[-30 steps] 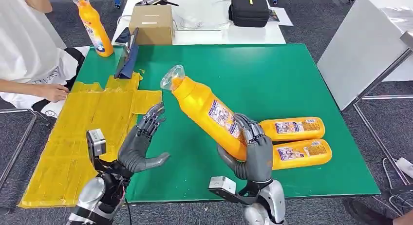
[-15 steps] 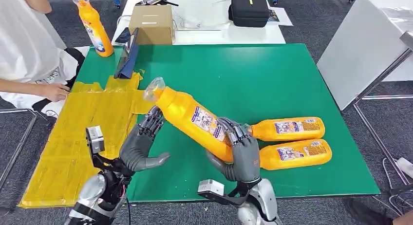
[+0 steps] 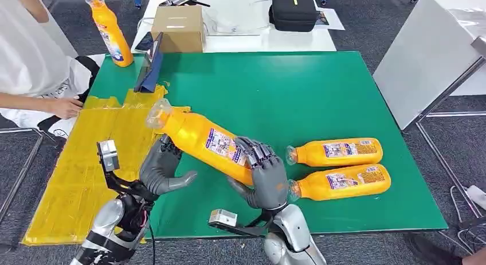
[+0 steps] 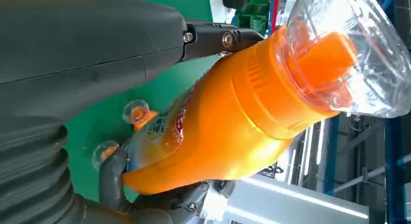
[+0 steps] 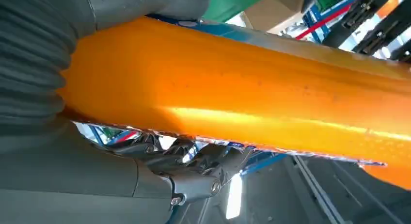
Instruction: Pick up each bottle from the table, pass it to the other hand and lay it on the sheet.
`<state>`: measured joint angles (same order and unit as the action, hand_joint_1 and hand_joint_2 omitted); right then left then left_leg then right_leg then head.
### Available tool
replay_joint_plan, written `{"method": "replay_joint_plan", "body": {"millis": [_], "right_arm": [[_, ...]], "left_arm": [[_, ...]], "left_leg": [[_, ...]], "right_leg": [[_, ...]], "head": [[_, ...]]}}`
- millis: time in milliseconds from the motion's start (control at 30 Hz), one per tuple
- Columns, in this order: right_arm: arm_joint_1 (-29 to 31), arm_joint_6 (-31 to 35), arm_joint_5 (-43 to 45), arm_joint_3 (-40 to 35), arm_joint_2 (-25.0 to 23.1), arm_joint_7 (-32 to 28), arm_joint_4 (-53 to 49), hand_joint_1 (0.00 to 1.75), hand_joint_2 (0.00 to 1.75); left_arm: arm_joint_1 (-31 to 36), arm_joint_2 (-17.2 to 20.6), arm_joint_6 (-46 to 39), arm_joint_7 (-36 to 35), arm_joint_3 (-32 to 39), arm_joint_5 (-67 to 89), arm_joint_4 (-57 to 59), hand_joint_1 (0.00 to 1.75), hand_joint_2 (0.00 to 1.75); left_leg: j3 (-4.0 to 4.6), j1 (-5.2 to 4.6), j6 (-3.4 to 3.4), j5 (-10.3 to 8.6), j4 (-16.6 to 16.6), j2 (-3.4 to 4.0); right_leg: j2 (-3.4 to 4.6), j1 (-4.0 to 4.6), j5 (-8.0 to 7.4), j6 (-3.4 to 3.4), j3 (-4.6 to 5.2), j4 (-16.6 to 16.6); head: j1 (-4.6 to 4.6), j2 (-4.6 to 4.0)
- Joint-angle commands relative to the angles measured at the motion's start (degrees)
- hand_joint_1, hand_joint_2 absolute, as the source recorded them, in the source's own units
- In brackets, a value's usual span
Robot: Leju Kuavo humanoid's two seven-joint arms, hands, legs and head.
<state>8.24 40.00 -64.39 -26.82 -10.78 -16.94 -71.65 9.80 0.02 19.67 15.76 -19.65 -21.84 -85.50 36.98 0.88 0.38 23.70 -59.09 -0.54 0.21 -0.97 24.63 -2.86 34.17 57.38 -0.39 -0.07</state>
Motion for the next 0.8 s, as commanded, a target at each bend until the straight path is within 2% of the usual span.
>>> {"method": "replay_joint_plan", "body": {"millis": [33,200,467,500,533,633,800], "right_arm": [[2.66,0.0,-12.26,-2.19,-2.57,1.35,8.9,1.75,1.75],[2.15,0.0,-18.87,-2.93,-3.23,3.12,7.33,1.75,1.75],[2.4,0.0,-18.84,-4.16,-3.06,3.15,8.73,1.75,1.75],[2.43,0.0,-18.85,-4.16,-3.08,3.2,8.75,1.75,1.75],[2.41,0.0,-18.92,-4.14,-3.06,3.32,8.7,1.75,1.75],[2.34,0.0,-18.77,-4.08,-3.03,3.3,8.64,1.75,1.75],[2.22,0.0,-18.62,-3.93,-3.0,3.21,8.61,1.75,1.75]], "left_arm": [[4.08,0.51,0.57,-1.05,-3.62,-1.09,4.66,0.0,1.75],[5.06,0.14,0.66,-1.43,-3.94,-1.99,6.05,0.0,1.75],[5.47,-0.2,0.56,-1.34,-3.6,-3.38,5.84,0.0,1.75],[5.4,-0.32,0.29,-1.45,-3.49,-3.5,6.0,0.24,1.75],[5.34,-0.59,-0.16,-1.47,-3.39,-3.5,6.04,1.75,1.75],[5.02,-1.02,-0.9,-1.12,-2.89,-3.82,5.96,1.75,1.75],[4.59,-1.23,-1.5,-0.8,-2.45,-4.03,5.22,1.75,1.75]], "left_leg": [[-0.32,0.04,0.03,0.06,0.1,0.02],[-0.21,0.03,0.01,0.03,0.06,-0.06],[-0.22,0.05,0.03,0.04,0.07,-0.06],[-0.33,0.05,0.04,0.06,0.1,-0.06],[-0.21,0.04,0.03,0.04,0.07,-0.07],[-0.4,0.06,0.04,0.07,0.13,-0.09],[-0.2,0.04,0.03,0.03,0.07,-0.07]], "right_leg": [[-0.06,0.07,0.05,0.14,-0.35,-0.13],[-0.11,0.06,0.05,0.12,-0.22,-0.07],[-0.13,0.07,0.06,0.1,-0.26,-0.11],[-0.15,0.08,0.08,0.13,-0.38,-0.15],[-0.14,0.06,0.06,0.1,-0.24,-0.1],[-0.18,0.1,0.1,0.17,-0.46,-0.18],[-0.14,0.07,0.05,0.09,-0.22,-0.1]], "head": [[0.0,0.0],[0.02,0.0],[0.0,0.0],[0.0,0.0],[0.0,0.0],[0.0,0.0],[-0.02,0.0]]}}
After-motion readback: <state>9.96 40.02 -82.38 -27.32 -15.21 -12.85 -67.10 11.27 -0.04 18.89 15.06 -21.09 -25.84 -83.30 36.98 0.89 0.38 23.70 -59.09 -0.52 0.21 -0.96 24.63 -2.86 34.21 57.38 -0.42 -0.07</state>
